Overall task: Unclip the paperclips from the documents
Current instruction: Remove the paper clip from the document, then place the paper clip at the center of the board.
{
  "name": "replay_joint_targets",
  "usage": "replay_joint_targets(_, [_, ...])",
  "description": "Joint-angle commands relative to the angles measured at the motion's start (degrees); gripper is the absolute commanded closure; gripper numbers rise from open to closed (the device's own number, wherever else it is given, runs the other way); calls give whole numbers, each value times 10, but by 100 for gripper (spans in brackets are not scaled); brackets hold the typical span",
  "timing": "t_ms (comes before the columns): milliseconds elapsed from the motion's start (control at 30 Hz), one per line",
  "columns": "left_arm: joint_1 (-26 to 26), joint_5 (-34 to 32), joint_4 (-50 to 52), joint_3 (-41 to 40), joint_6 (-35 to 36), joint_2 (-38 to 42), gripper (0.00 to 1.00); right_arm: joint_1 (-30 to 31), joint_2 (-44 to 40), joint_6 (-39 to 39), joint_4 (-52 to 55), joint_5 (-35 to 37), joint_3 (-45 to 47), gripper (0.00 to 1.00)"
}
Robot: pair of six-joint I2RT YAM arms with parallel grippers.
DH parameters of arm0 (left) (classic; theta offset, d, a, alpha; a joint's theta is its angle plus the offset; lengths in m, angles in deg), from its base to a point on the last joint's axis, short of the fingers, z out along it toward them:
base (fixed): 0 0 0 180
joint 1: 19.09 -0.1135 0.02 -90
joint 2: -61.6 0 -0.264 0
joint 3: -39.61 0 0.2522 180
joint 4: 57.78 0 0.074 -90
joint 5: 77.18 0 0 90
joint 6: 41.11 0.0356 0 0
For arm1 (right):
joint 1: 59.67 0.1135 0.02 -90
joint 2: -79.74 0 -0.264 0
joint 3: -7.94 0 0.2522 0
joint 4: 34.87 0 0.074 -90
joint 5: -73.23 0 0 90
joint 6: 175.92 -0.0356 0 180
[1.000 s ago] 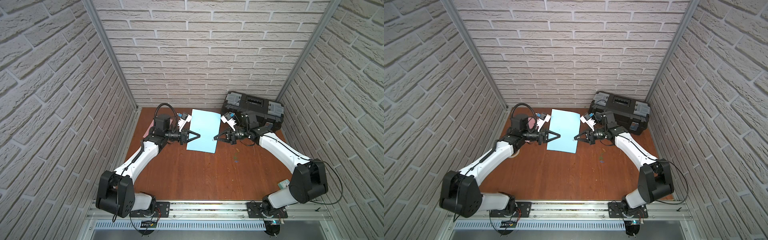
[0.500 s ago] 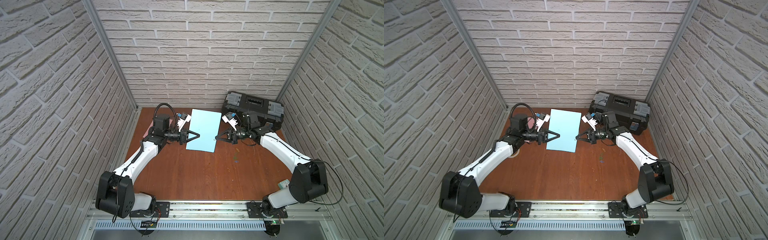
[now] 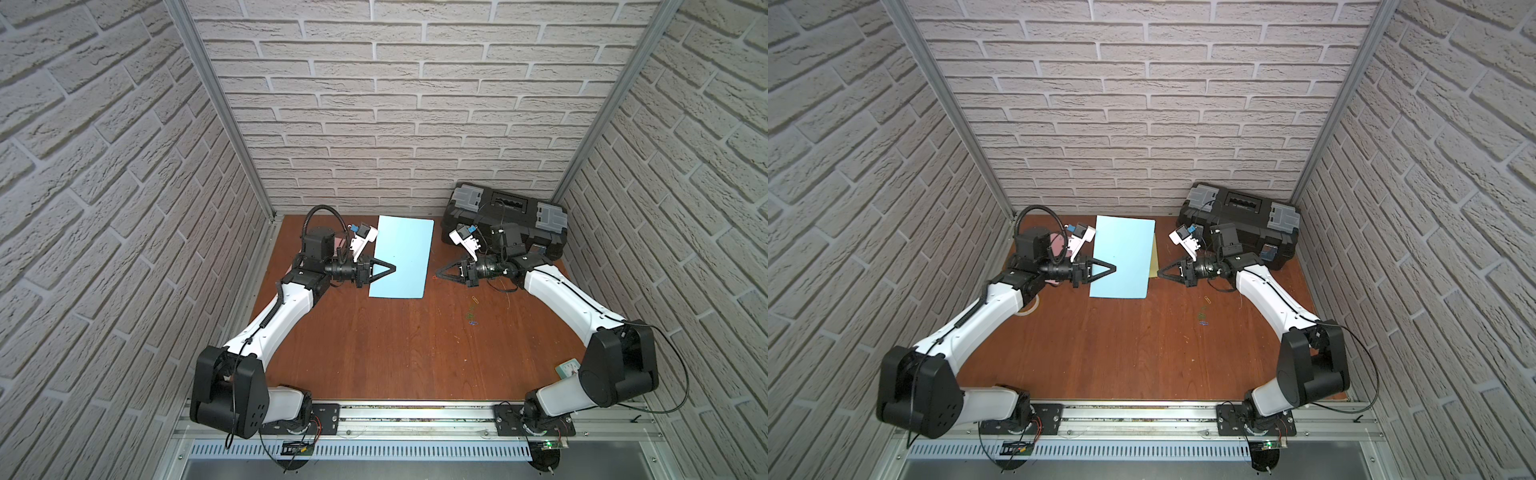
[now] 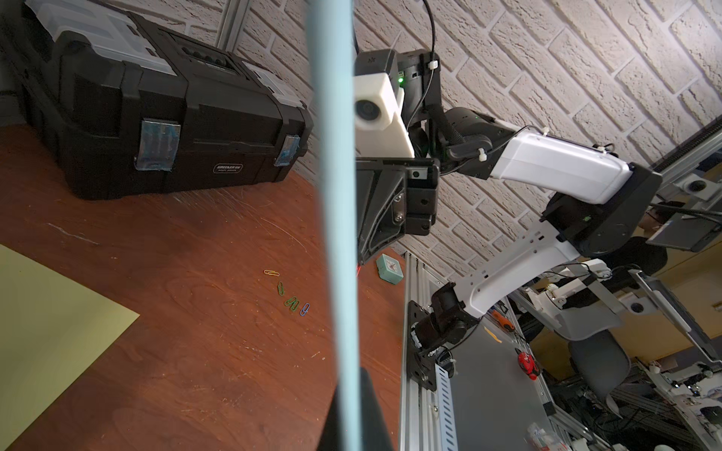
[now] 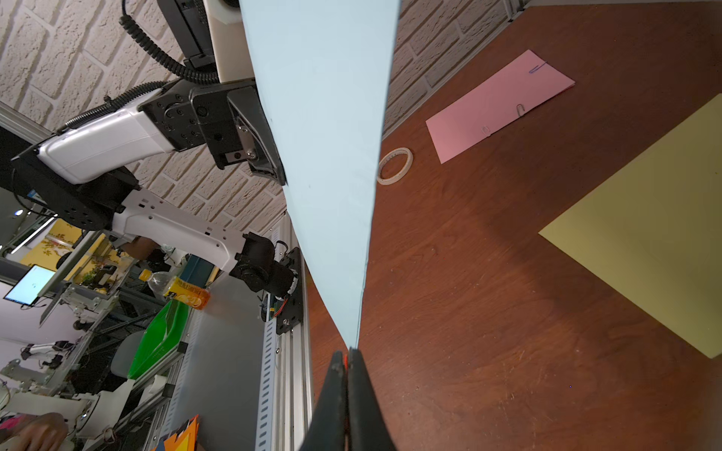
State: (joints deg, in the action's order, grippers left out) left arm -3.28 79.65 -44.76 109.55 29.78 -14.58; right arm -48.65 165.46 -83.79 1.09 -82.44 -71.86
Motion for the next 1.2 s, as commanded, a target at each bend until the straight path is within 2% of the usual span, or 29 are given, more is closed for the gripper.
replay_joint_targets(0, [-2, -10, -16, 12, 11, -2, 100, -10, -23, -14, 1, 56, 25, 95])
replay_joint_targets(233, [-1, -58, -37, 14, -5, -35, 100, -41, -34, -80, 12, 190, 98, 95])
replay_joint_targets(367, [1, -83, -60, 19, -23, -64, 100, -51, -23, -91, 51, 276, 130, 97])
replay_joint_targets(467, [3, -96, -64, 30, -29, -89, 100, -55, -6, -103, 69, 313, 147, 97])
replay_joint_targets(667, [6, -113, -79, 52, -36, -131, 100, -55, 19, -130, 85, 364, 159, 96])
replay_joint_targets(933, [9, -116, -128, 66, -68, -175, 100, -55, 53, -135, 96, 395, 166, 95])
replay_joint_targets(1167, [9, -115, -135, 65, -71, -181, 100, -55, 67, -128, 118, 425, 166, 82])
